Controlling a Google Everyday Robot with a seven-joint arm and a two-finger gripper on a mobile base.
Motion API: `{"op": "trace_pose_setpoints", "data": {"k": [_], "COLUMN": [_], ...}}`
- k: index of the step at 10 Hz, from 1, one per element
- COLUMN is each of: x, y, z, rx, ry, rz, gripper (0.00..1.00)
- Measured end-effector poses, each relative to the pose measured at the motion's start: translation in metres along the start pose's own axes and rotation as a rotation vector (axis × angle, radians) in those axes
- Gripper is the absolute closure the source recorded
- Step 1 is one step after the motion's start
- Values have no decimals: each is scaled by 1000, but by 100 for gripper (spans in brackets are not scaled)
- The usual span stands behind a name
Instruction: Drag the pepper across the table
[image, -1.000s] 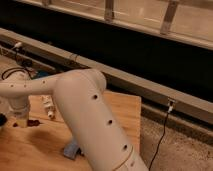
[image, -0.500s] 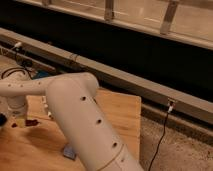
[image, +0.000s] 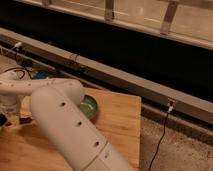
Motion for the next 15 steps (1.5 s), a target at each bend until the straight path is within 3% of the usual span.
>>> {"op": "trace_pose_setpoints", "data": {"k": [2,8,9,15], "x": [-1,1,2,1], "y": [-2,-3,-4,-3], "z": [0,-1,-1,0], "rx": [-2,-1,-1,0], "ry": [3,5,5,5], "rz": [-6,-3,-3,-3], "gripper": [93,30,24,20]}}
